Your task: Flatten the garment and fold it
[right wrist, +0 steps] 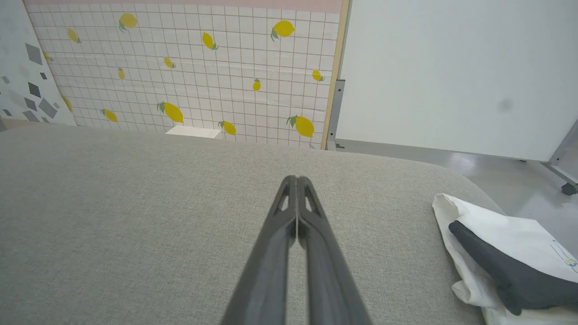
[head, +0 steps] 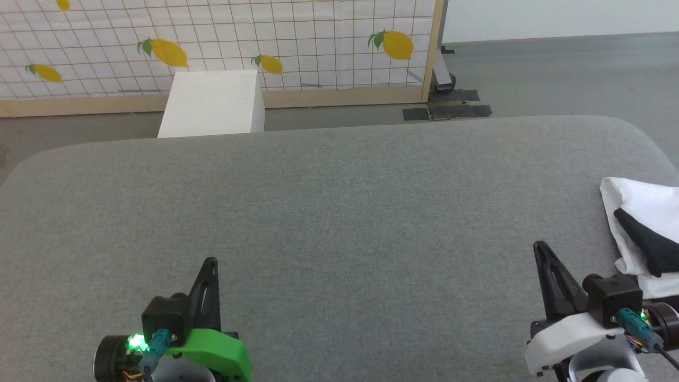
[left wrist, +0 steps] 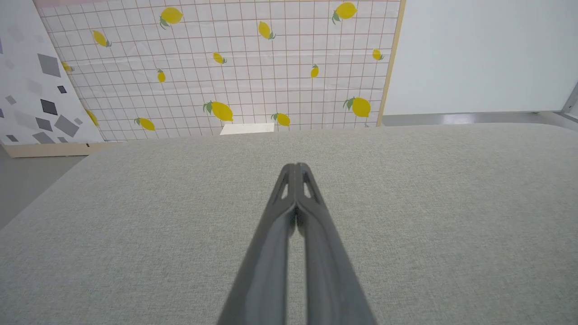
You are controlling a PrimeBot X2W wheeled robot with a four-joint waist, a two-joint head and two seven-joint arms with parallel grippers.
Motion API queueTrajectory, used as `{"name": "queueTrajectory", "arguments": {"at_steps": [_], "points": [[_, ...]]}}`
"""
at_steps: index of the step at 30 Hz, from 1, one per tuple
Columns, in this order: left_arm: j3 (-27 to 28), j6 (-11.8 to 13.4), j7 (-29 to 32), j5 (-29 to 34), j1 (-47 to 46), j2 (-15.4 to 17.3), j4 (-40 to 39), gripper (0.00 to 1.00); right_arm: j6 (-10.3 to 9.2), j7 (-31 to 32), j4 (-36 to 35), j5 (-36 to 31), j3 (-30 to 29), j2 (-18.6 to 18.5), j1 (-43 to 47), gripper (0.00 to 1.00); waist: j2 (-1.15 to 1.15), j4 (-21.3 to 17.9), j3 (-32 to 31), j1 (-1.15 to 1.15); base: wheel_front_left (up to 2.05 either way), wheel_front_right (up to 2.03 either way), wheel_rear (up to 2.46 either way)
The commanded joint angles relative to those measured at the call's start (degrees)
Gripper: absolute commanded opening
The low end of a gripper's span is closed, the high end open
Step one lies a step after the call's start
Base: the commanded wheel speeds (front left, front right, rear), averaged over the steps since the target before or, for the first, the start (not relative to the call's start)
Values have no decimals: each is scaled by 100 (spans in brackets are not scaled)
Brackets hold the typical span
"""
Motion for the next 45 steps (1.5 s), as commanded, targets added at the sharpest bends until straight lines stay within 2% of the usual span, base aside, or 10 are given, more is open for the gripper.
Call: {"name": "queueTrajectory", "arguments": {"at_steps": [1,45], "points": [[49,-28,45,110,-122,-20,10,0,-7,26,-24,31,22,11,-92,0,0,3,1,0,0,0,0],[404,-214,503,394,-374,-109,73,0,-11,325,-42,64,227,16,-250,0,0,80,18,0,0,0,0]]}}
